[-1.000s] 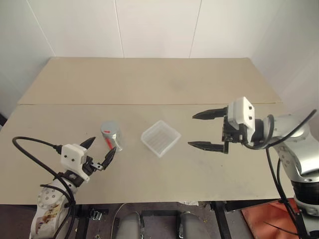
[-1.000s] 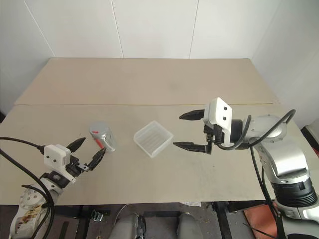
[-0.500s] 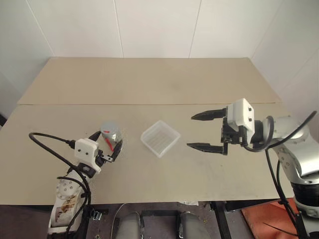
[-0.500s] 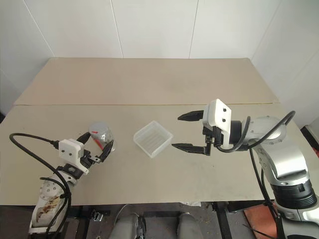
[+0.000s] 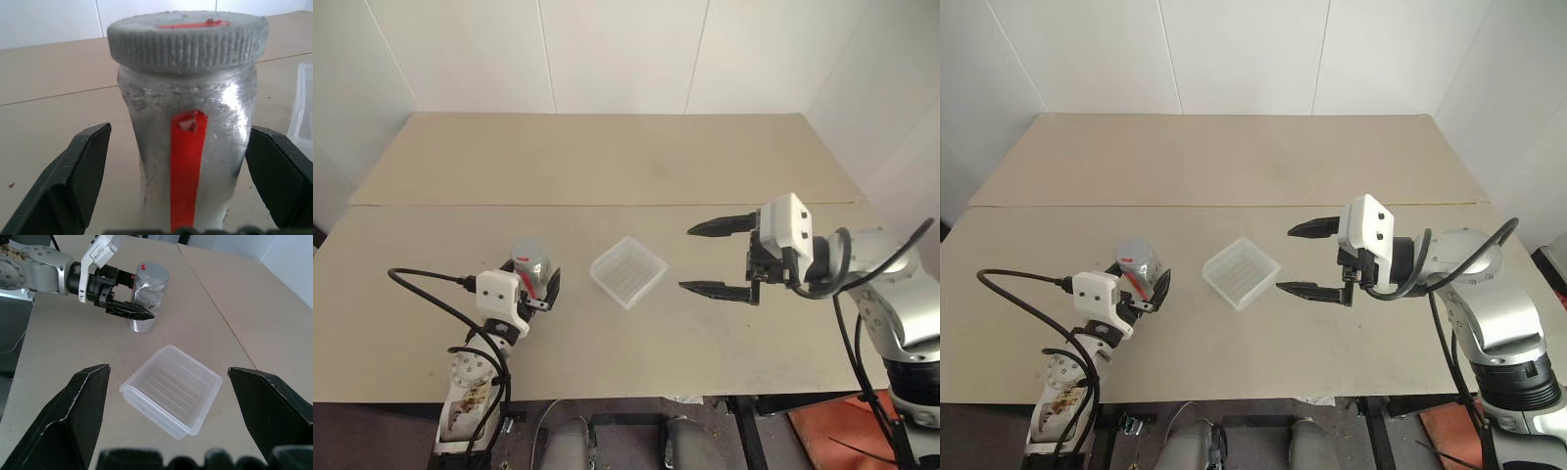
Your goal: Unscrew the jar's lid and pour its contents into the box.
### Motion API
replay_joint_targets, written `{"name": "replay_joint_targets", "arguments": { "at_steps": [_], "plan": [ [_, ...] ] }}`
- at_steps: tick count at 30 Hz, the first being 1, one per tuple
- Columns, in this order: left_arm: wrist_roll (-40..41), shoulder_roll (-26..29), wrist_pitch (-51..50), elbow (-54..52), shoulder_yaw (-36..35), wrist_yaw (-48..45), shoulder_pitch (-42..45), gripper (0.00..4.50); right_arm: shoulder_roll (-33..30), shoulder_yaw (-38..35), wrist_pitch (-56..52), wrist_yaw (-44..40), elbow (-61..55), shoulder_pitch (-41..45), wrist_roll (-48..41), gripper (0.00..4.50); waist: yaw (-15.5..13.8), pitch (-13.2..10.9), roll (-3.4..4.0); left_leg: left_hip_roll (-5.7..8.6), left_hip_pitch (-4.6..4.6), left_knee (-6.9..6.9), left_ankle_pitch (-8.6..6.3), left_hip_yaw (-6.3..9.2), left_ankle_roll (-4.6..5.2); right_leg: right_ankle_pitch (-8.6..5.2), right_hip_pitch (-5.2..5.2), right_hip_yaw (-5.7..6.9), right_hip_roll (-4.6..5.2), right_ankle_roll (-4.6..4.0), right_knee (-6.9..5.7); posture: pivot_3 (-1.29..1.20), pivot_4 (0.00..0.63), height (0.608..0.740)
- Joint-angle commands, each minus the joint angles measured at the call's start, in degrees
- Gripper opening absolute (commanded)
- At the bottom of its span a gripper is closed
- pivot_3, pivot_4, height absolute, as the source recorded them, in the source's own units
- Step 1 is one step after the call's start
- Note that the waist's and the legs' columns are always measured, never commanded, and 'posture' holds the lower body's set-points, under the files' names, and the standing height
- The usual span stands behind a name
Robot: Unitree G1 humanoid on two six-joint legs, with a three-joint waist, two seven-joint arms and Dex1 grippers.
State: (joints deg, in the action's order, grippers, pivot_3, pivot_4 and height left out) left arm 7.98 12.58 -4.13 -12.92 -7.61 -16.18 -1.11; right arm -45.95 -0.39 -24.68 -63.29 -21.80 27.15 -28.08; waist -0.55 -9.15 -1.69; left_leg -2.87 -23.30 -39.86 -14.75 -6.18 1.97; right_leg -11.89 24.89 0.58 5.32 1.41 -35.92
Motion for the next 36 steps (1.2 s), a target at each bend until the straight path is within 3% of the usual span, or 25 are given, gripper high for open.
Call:
{"name": "replay_joint_targets", "arguments": {
  "at_steps": [1, 8, 16, 21, 24, 30, 33, 36],
  "plan": [
    [0.17, -0.45, -0.28, -2.82, 0.46, 1.26, 1.83, 4.45, 0.17, -1.28, 2.01, -0.06, -1.06, 1.55, -0.56, 4.5, -0.02, 0.0, 0.0, 0.0, 0.0, 0.0, 0.0, 0.01, 0.0, 0.0, 0.0, 0.0, 0.0, 0.0, 0.0, 0.0, 0.15, 0.74],
    [-0.34, -0.11, 0.38, -1.15, 1.49, 1.03, 3.02, 4.3, 0.51, -1.16, 2.07, 0.19, -0.59, 2.15, -0.31, 4.5, -0.01, 0.0, 0.0, 0.01, 0.0, 0.0, 0.0, 0.01, 0.0, 0.0, -0.01, 0.0, 0.0, 0.0, 0.0, 0.0, 0.15, 0.74],
    [0.37, -0.57, -0.35, -0.75, 1.86, 1.42, 4.3, 2.02, 0.78, -0.75, 2.01, 0.16, -0.3, 2.67, -0.24, 4.5, -0.01, 0.0, 0.0, 0.01, 0.0, 0.0, 0.0, 0.02, 0.0, 0.0, -0.01, 0.0, 0.0, 0.01, 0.01, 0.0, 0.15, 0.74],
    [2.97, 2.38, -4.42, -3.74, 0.76, -1.26, 5.5, 2.02, 2.67, 0.35, 1.46, 1.26, -1.05, 3.45, -0.43, 4.5, 0.03, 0.0, 0.0, 0.0, 0.01, 0.0, 0.0, 0.02, 0.0, 0.0, -0.01, 0.01, -0.02, 0.01, -0.01, 0.0, 0.15, 0.74],
    [7.52, 8.23, -9.34, -5.97, 0.48, -8.22, 7.92, 2.02, 4.98, 1.91, 1.24, 2.39, -0.69, 4.91, 0.01, 4.5, 0.14, 0.0, 0.0, -0.02, 0.0, 0.0, 0.01, 0.01, -0.01, 0.0, 0.02, 0.01, -0.03, 0.0, -0.06, 0.0, 0.15, 0.74],
    [22.9, 23.12, -18.97, -4.49, -1.25, -29.59, 18.71, 2.02, 14.16, 5.57, -5.89, 8.52, 3.01, 14.72, -2.11, 4.5, 0.65, 0.0, 0.01, -0.02, -0.05, -0.01, 0.04, -0.09, -0.07, 0.0, 0.1, 0.01, -0.06, 0.0, -0.12, 0.0, 0.15, 0.74],
    [27.82, 28.18, -21.07, 0.79, 0.02, -41.82, 25.35, 2.02, 19.86, 6.3, -11.66, 12.6, 4.43, 20.65, -4.62, 4.5, 0.76, 0.0, 0.01, -0.02, -0.07, 0.03, 0.05, -0.13, -0.08, 0.0, 0.12, 0.04, -0.06, 0.0, -0.13, 0.0, 0.15, 0.74],
    [27.71, 30.38, -19.24, 6.82, 2.85, -51.82, 31.09, 2.02, 25.57, 6.16, -19.67, 18.64, 6.96, 27.02, -6.81, 4.5, 1.05, -0.02, 0.03, -0.02, -0.15, 0.03, 0.07, -0.16, -0.11, -0.01, 0.2, 0.09, -0.07, 0.0, -0.15, 0.0, 0.15, 0.74]
  ]
}}
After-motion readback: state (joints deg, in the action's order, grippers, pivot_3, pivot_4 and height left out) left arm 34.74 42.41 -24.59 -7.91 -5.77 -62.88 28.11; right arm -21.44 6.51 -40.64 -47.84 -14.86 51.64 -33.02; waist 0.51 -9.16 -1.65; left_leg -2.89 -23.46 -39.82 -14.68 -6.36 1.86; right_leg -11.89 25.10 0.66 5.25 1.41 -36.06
